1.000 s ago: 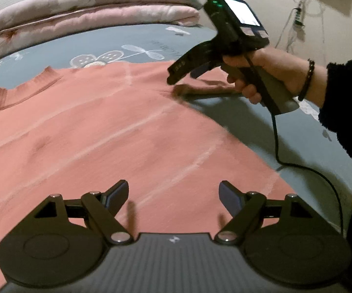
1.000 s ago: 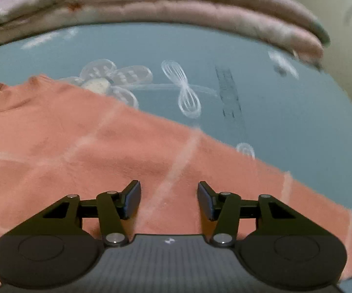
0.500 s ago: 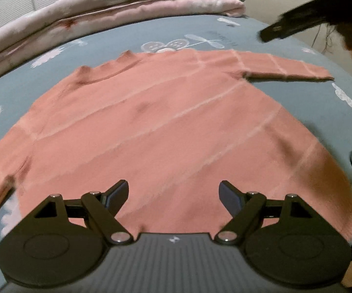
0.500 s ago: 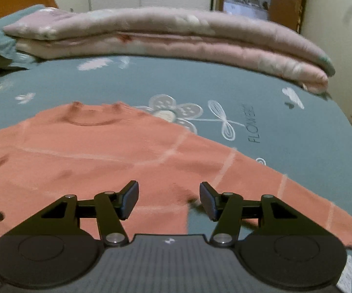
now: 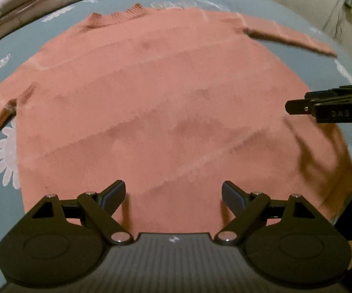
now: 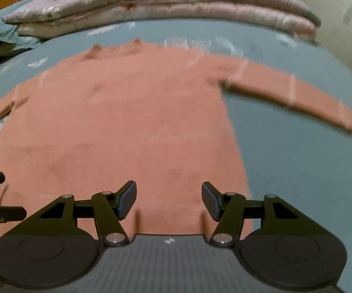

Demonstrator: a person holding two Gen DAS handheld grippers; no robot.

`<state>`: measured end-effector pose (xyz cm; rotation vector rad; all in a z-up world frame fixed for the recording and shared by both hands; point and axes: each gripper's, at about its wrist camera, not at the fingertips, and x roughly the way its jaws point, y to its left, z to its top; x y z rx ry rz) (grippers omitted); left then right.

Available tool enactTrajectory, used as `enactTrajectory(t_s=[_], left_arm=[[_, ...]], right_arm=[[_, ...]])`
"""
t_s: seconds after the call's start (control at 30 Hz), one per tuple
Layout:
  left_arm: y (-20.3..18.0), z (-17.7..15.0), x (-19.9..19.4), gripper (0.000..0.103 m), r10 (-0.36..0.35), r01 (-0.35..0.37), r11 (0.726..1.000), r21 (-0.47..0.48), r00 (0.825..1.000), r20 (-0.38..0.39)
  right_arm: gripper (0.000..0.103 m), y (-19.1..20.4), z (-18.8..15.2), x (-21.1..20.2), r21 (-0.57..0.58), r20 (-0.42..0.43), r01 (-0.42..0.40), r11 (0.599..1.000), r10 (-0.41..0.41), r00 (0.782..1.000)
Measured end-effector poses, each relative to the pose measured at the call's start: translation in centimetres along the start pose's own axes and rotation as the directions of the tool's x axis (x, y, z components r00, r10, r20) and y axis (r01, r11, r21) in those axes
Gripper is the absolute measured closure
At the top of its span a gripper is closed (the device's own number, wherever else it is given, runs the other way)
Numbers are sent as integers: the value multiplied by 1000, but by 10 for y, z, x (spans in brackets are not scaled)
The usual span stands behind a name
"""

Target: Fold clothes

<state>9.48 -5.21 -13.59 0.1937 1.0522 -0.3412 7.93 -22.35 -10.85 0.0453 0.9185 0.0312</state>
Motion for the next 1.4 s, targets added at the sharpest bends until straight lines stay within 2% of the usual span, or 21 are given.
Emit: enactTrajectory(t_s=[0.07,0.1,0.2,0.33,0.43,0.5,0.63,0.73,0.8,0.87,1.07,1.23,1.4], left_arm=[[-3,-7,7,17,21,-21,1000,8,999,-26],[-3,-11,9,12,30,-30,1000,2,999,-33],[-1,-21,7,7,20,-21,999,-41,1000,-18],[0,-11,-3,8,-14,14,1000,-14,1000,-14],[4,29,-15,8,10,-13,1000,25,994,113],[9,64,-12,7,40,-50,998,44,979,202],[26,144,31,7,151,-169,985,34,942,301],[46,192,76,7,256,-253,966,-48,920,298],[56,204,100,7,288,-278,958,-76,916,279],[59,206,115,7,281,-266,960,-92,927,250],[40,203,103,5,180,-161,983,-93,949,257],[25,200,93,5,95,-72,993,-94,960,264],[6,199,85,5,7,16,996,-84,964,266]], right_arm=[[38,-3,-17,9,21,-17,-1,1000,1,1000],[38,-5,-26,13,31,-26,-1,1000,2,1000],[38,-9,-32,13,27,-36,5,1000,-4,999],[37,-16,-34,10,83,21,-20,996,19,1000],[37,-20,-31,9,97,43,-36,995,31,999],[35,-18,-30,8,82,48,-36,996,32,998],[35,-12,-25,6,47,44,-76,996,74,996],[34,-10,-19,5,41,58,-117,992,115,992],[32,-10,-17,3,40,62,-143,989,140,988],[32,-11,-15,3,42,58,-162,986,160,985],[32,-20,-13,2,88,48,-188,978,185,982],[32,-19,-15,-1,98,46,-186,978,182,982],[32,-20,-15,3,57,127,-174,983,166,978]])
